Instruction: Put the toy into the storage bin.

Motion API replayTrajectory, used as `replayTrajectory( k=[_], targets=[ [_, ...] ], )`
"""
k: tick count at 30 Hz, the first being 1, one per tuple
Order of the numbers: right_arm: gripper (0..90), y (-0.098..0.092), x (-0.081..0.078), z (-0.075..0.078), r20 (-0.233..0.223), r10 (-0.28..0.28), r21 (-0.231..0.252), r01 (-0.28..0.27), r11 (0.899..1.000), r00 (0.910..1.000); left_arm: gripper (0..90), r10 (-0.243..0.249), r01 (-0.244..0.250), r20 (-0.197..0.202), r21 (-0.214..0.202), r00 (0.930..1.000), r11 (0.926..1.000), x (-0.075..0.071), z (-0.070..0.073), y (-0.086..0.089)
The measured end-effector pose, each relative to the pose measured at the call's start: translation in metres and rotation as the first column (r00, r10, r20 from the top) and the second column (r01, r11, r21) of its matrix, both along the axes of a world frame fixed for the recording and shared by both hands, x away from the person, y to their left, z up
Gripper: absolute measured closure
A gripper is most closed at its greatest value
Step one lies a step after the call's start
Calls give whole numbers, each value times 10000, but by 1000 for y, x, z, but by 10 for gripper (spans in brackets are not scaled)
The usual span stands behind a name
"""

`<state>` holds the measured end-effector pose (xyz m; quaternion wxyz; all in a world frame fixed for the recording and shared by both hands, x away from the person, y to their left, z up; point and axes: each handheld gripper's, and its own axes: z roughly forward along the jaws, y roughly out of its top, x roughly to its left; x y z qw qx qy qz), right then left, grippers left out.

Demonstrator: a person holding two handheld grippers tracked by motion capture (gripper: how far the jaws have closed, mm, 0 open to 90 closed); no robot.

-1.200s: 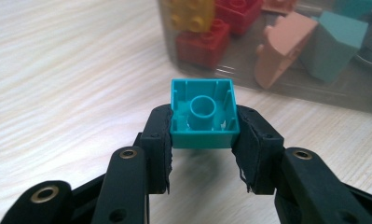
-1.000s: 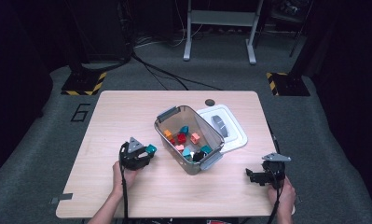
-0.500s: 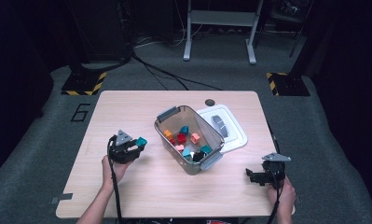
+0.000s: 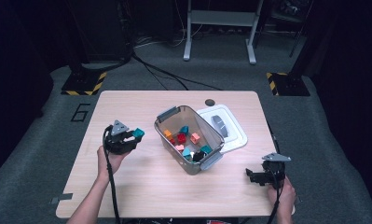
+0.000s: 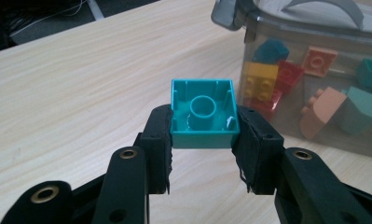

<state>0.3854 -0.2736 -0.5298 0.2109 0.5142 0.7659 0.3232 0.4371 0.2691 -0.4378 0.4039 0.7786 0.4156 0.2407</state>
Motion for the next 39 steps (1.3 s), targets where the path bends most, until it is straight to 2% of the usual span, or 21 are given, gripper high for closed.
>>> replayTrajectory(
  k=[11, 18, 24, 27, 34, 39],
  targets=[
    [0, 0, 0, 0, 2, -4, 2, 4, 10000, 10000, 593, -236, 231, 354, 146, 9991, 9996, 11, 31, -8],
    [0, -1, 0, 0, 6, 36, -51, -36, 10000, 10000, 593, -549, 538, 620, 189, 9966, 9984, 17, 51, -21],
    [0, 0, 0, 0, 6, 26, -42, -26, 10000, 10000, 592, -1003, 983, 600, 351, 9931, 9945, 23, 62, -38],
    [0, 0, 0, 0, 5, 9, -29, -9, 10000, 10000, 592, -1132, 1111, 608, 378, 9917, 9931, 25, 62, -48],
    [0, -1, 0, 0, 7, 36, -48, -36, 10000, 10000, 592, -1584, 1575, 146, 533, 9873, 9861, 31, 56, -69],
    [0, 0, 0, 0, 2, 5, -4, -5, 10000, 10000, 592, -1776, 1791, -247, 830, 9838, 9803, 34, 47, -77]
  ],
)
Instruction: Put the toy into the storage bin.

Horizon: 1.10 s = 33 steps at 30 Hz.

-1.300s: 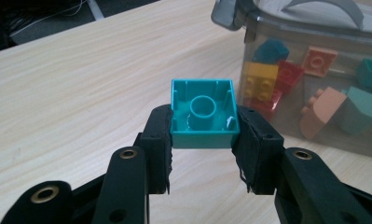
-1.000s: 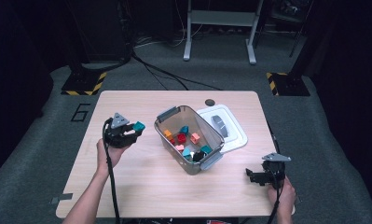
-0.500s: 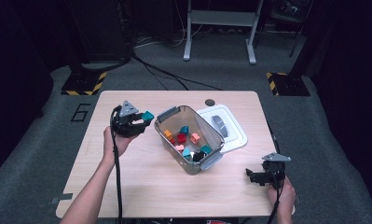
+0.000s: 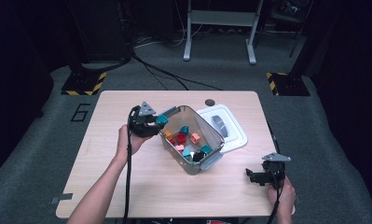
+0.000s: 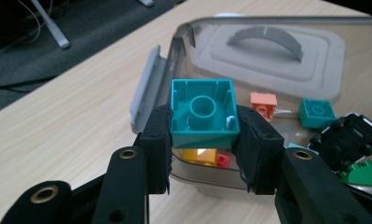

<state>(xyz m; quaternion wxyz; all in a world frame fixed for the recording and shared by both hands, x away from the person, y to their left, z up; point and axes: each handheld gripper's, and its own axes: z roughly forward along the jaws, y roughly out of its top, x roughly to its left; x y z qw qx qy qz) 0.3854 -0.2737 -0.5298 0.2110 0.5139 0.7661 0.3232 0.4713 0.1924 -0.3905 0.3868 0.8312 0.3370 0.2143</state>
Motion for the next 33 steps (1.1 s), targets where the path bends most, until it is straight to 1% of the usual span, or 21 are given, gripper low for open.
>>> replayTrajectory(
  k=[2, 3, 6, 8, 9, 10, 12, 13, 16, 17, 18, 19, 21, 24, 25, 27, 30, 33],
  targets=[
    [0, 0, 0, 0, 5, 30, -43, -30, 10000, 10000, 591, -24, 24, -167, 34, 9999, 10000, 1, -3, -1],
    [0, 0, 0, 0, 1, 33, -46, -33, 10000, 10000, 591, -22, 24, -216, 133, 9998, 9999, 2, -5, -1],
    [0, -1, 0, 0, 4, 47, -31, -47, 10000, 10000, 590, -53, 62, -396, 227, 9992, 9997, 3, -6, -2],
    [0, -1, 0, 0, 2, 40, -52, -40, 10000, 10000, 584, 17, -12, -397, 108, 9992, 9999, 3, -7, -2],
    [0, 0, 0, 0, 3, 29, -44, -29, 10000, 10000, 575, 16, -11, -427, 111, 9991, 9999, 3, -7, -2],
    [0, 0, 0, 0, 0, 0, 0, 0, 10000, 10000, 545, 36, -31, -410, 126, 9992, 9999, 3, -7, -1],
    [0, 0, 0, 0, 6, 20, -39, -20, 10000, 10000, 487, 34, -25, -518, 166, 9987, 9999, 2, -6, 0],
    [0, -1, 0, 0, 3, 37, -49, -37, 10000, 10000, 472, 65, -58, -473, 135, 9989, 9999, 1, -5, 1],
    [0, -1, 0, 0, 4, 38, -51, -38, 10000, 10000, 384, 167, -169, -319, -46, 9994, 9998, -6, -3, 6],
    [0, 0, 0, 0, 5, 31, -46, -31, 10000, 10000, 362, 302, -306, -145, -260, 9994, 9992, -10, -3, 11],
    [0, 0, 0, 0, 5, 31, -46, -31, 10000, 10000, 305, 302, -306, -145, -260, 9994, 9992, -10, -3, 11],
    [0, -1, 0, 0, 2, 34, -48, -34, 10000, 10000, 305, 375, -378, -112, -329, 9992, 9987, -12, -3, 14],
    [0, -1, 0, 0, -3, 38, -47, -38, 10000, 10000, 254, 478, -481, -83, -427, 9988, 9979, -17, -5, 23],
    [0, 0, 0, 0, -2, 10, -7, -10, 10000, 10000, 193, 745, -752, -146, -534, 9971, 9957, -22, -12, 37],
    [0, 0, 0, 0, -1, -9, 4, 9, 10000, 10000, 182, 827, -835, -193, -496, 9964, 9953, -23, -15, 42],
    [0, 0, 0, 0, 1, -4, 3, 4, 10000, 10000, 154, 971, -990, -366, -552, 9946, 9935, -26, -22, 51],
    [0, 0, 0, 0, 1, -12, 3, 12, 10000, 10000, 145, 1156, -1192, -618, -589, 9914, 9911, -29, -35, 64],
    [0, 0, 0, 0, 5, -16, -2, 16, 10000, 10000, 128, 1319, -1368, -996, -439, 9863, 9896, -32, -52, 74]
  ],
)
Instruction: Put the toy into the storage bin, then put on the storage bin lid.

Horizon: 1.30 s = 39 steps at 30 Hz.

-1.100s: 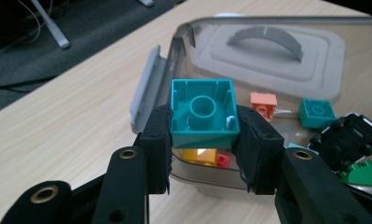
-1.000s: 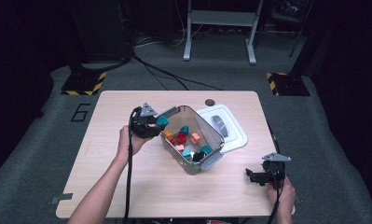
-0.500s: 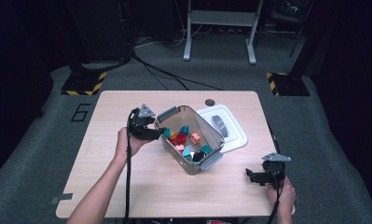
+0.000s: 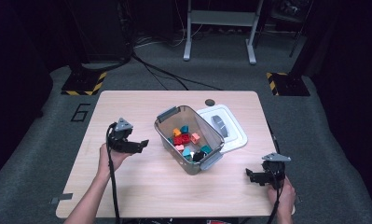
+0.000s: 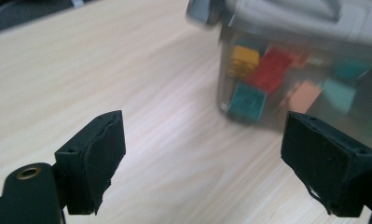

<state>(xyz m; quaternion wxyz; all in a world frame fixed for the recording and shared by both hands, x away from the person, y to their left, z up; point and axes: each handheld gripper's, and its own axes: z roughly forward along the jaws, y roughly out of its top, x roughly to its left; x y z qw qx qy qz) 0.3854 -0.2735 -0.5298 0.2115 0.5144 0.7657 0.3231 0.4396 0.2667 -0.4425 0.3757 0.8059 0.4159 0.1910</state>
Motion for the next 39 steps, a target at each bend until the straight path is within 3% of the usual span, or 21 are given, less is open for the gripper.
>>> replayTrajectory(
  k=[8, 14, 18, 24, 27, 33, 39],
  targets=[
    [0, 0, 0, 0, 18, -7, -9, 7, 10000, 10000, 104, 616, -617, -838, 9, 9946, 9981, -9, -54, 19],
    [0, 0, 0, 0, 50, -70, 8, 70, 10000, 10000, 97, 952, -938, -1070, 186, 9897, 9954, -13, -76, 28],
    [0, 0, 0, 0, 51, -19, -31, 19, 10000, 10000, 98, 886, -830, -1018, 584, 9909, 9948, -15, -81, 27],
    [0, 0, 0, 0, 43, -78, 11, 78, 10000, 10000, 95, 988, -961, -496, 547, 9939, 9939, -16, -85, 28],
    [0, 1, 0, 0, 41, -79, 5, 79, 10000, 10000, 83, 1028, -1019, -330, 278, 9941, 9944, -16, -88, 29],
    [0, 1, 0, 0, 0, -65, 22, 65, 10000, 10000, 80, 993, -981, -343, 344, 9945, 9946, -15, -88, 30],
    [0, 0, 0, 0, 71, 133, -67, -133, 9999, 9999, 80, 608, -595, -341, 386, 9976, 9975, -12, -88, 29]
  ],
)
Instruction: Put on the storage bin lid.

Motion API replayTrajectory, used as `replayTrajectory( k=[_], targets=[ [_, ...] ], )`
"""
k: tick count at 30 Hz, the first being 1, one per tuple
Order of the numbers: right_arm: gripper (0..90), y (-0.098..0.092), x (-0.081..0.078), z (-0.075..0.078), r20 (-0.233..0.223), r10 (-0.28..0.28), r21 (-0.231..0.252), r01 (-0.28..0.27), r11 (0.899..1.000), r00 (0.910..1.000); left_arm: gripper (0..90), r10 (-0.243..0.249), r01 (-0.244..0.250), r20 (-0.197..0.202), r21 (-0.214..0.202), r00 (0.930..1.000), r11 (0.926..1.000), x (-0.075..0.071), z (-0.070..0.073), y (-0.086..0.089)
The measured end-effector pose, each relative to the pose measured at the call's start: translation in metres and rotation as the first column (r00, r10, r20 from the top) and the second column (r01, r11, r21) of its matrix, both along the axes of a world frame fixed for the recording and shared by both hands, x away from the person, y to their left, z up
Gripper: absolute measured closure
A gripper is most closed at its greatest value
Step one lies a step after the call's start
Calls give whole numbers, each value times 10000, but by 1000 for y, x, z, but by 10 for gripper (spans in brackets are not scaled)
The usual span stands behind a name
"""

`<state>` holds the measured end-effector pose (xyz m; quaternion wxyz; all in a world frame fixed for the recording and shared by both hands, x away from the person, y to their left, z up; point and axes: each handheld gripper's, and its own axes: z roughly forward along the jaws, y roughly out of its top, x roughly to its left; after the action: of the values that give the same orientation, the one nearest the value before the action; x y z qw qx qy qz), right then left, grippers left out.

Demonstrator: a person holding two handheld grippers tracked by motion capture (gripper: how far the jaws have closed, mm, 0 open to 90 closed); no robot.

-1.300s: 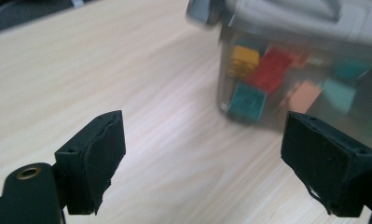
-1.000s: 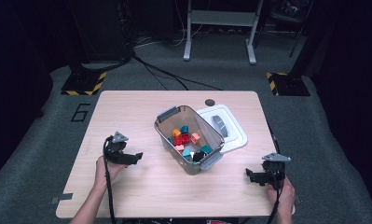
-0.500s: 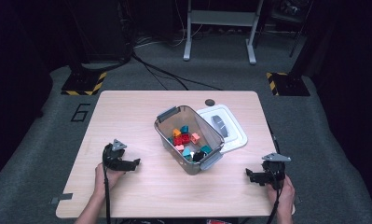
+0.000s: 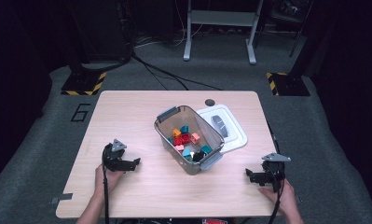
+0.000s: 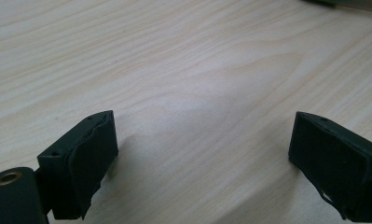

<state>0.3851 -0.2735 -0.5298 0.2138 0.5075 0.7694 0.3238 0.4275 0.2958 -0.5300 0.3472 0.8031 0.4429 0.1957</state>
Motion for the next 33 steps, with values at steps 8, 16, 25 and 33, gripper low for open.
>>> replayTrajectory(
  k=[8, 16, 25, 33],
  targets=[
    [0, 1, 0, 0, -32, 267, 5, -267, 9996, 9996, 79, -10, 10, 39, 39, 10000, 10000, 1, 0, -2],
    [0, 1, 2, 1, -65, 298, -90, -299, 9995, 9995, 79, 50, -50, 14, 8, 10000, 10000, 1, 0, -3],
    [0, 4, 15, 18, 117, -113, 1057, 100, 9944, 9999, 80, 46, -46, 14, 6, 10000, 10000, 1, 0, -3],
    [6, 34, 50, 47, 311, 266, 968, -295, 9949, 9992, 81, -27, 27, 23, 103, 10000, 9999, 1, 0, -3]
  ],
)
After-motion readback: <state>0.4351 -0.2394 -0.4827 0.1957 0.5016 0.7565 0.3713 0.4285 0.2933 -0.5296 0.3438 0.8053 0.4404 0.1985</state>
